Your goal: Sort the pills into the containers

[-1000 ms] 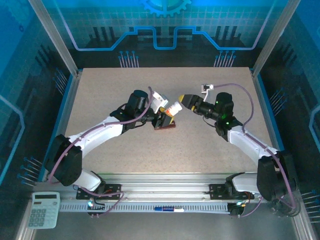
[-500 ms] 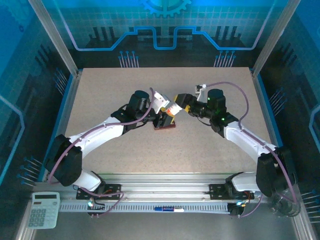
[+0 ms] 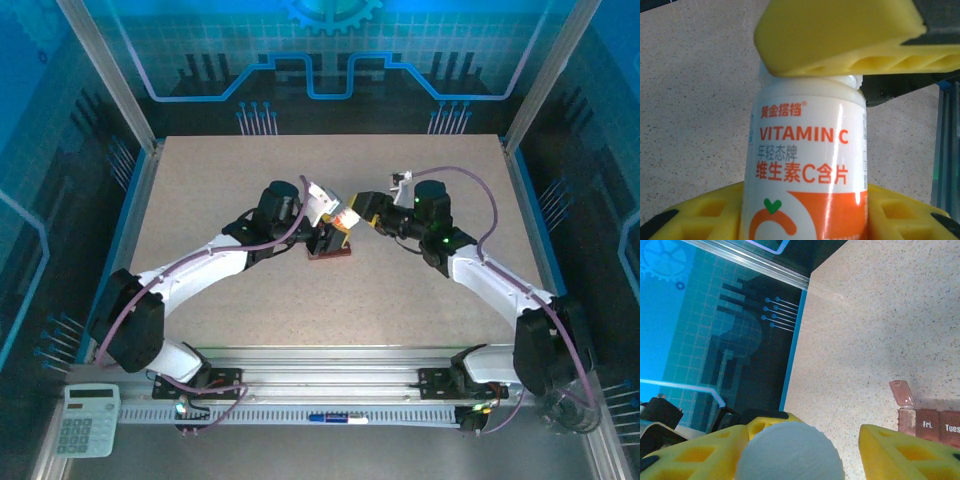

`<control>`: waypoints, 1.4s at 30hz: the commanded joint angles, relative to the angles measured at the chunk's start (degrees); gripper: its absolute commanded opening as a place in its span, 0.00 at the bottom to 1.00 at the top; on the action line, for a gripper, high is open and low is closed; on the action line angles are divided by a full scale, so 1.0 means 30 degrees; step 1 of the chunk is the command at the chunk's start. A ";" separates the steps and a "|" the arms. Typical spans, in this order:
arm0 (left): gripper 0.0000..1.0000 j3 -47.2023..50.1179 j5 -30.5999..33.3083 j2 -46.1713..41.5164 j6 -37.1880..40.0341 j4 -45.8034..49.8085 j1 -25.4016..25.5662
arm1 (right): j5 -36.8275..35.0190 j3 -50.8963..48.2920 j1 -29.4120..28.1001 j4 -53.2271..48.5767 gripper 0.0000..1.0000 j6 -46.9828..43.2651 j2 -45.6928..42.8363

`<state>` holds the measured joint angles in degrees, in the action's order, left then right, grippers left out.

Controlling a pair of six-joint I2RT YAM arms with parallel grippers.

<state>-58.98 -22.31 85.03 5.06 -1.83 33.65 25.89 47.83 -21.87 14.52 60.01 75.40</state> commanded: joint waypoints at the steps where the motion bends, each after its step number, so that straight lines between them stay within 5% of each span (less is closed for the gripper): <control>1: 0.00 0.0195 0.0053 -0.0568 0.0543 -0.0490 0.0122 | -0.0112 -0.0096 -0.0080 0.0079 0.61 -0.0110 -0.0606; 8: 0.00 0.0207 0.0034 -0.0559 0.0569 -0.0505 0.0126 | 0.0024 -0.0069 0.0135 0.0139 0.65 -0.0020 -0.0723; 18: 0.00 0.0265 -0.0035 -0.0636 0.0514 -0.0559 0.0151 | 0.0680 -0.0324 0.0561 0.1080 0.34 0.0095 -0.0630; 29: 0.00 0.0642 -0.1090 -0.0998 -0.0335 -0.1296 0.0125 | 0.4083 -0.1283 0.3441 0.5223 0.33 -0.3457 -0.0799; 37: 0.00 0.1267 0.0021 -0.1461 -0.0555 -0.1820 0.0136 | -0.1741 -0.1347 0.3636 -0.4614 0.32 -0.7924 -0.1896; 42: 0.00 0.1927 0.1268 -0.1931 -0.0669 -0.2524 0.0123 | -0.6883 -0.2563 0.2902 -0.7422 0.35 -0.9311 -0.1636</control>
<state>-54.11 -20.91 81.54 4.10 -6.35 33.82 17.17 42.63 -11.84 2.31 37.28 70.50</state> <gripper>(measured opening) 0.444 0.392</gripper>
